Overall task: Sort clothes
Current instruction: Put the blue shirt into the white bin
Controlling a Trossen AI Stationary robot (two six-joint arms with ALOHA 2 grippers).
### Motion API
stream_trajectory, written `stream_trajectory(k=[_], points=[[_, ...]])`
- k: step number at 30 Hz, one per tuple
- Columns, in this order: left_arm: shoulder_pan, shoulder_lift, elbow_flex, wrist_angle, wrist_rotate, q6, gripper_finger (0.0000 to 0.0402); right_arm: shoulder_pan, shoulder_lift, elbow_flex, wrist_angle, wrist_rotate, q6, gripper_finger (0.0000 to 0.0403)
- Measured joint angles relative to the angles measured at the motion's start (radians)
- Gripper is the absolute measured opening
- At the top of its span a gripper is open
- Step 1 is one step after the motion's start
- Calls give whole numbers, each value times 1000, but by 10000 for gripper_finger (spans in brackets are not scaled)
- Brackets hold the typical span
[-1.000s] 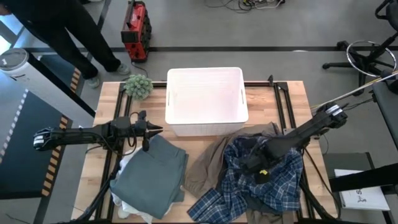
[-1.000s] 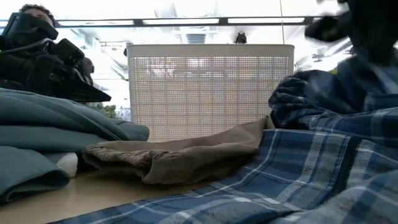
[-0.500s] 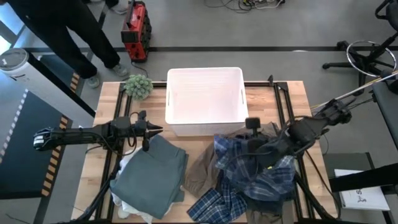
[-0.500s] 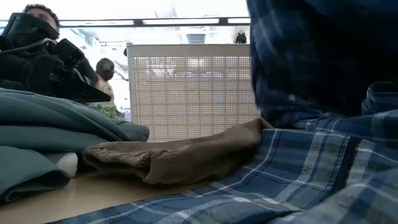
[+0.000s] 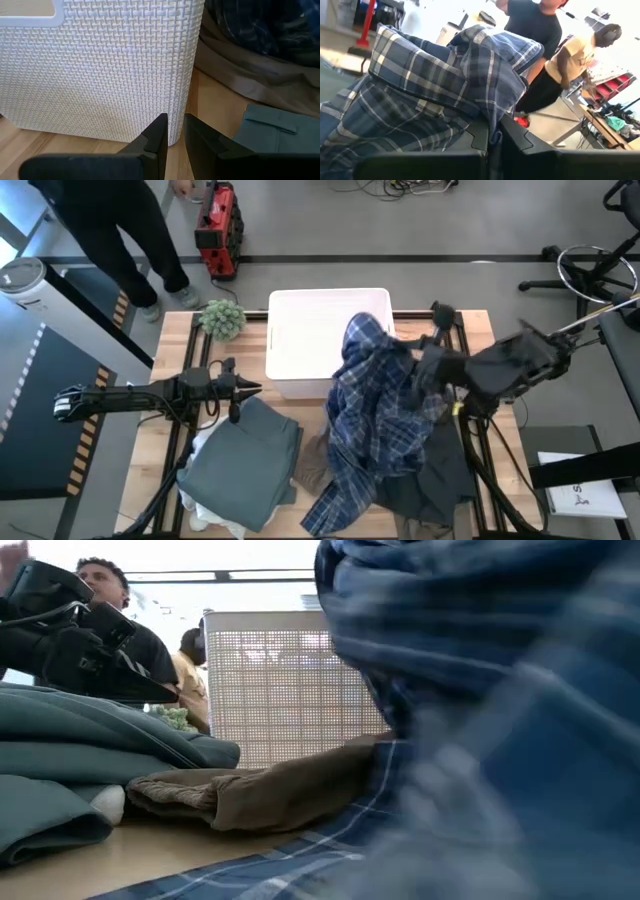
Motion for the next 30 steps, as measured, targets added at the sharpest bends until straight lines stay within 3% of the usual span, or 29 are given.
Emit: stream_trajectory(k=[15,19,25,30], points=[[0,0,0,6,0,-9,50,0,4,54,-1,-16,-26,2],[0,0,0,27,0,-205,50,0,5,53,-1,-18,-22,2],[-1,0,0,157,7,-329,50,0,5,53,-1,-17,-22,2],[-7,21,0,349,64,-337,61,0,5,53,-1,-19,-23,2]])
